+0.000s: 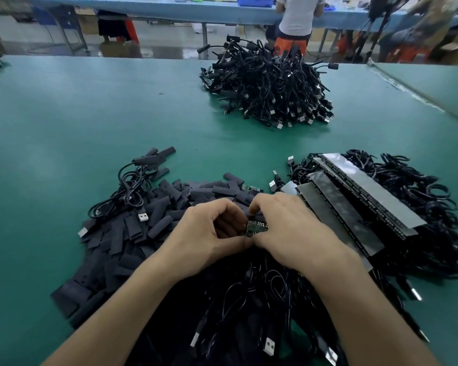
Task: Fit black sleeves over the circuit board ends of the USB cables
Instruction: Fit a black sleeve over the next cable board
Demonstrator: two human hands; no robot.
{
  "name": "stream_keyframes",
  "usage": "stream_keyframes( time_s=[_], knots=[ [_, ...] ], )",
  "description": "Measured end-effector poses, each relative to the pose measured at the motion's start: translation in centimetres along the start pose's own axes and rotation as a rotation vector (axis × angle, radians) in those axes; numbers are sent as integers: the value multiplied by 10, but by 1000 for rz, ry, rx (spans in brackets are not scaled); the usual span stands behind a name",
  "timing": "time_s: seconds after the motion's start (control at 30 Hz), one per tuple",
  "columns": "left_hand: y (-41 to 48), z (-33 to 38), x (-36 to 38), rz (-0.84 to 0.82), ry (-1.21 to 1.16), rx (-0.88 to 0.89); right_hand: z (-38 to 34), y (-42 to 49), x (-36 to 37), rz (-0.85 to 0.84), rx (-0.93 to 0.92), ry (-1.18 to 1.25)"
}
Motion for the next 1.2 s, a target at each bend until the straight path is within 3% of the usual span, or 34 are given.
stream_keyframes(
  time_s=[0.3, 0.63, 0.8, 1.03, 1.2],
  knots=[
    [2, 5, -11, 53, -278, 5, -1, 5, -13, 176, -144, 547],
    [0, 0, -21, 64, -424, -3, 6, 16, 3, -33, -140, 975],
    [-1, 5, -21, 55, -408, 7, 3, 16, 8, -158, -165, 951],
    [-1, 4, -19, 84, -349, -43, 4, 18, 12, -118, -164, 788],
    [-1, 3, -20, 89, -425, -83, 2, 17, 14, -164, -190, 879]
  ],
)
Point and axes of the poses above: each hand's wrist, its own y-axis towards the middle knuckle, its own x-axis out of the palm, z = x × y, the point moved 3 cm from there along y, towards the middle knuckle, and after that the axes turned 8 degrees about x, right-handed, at the moved point
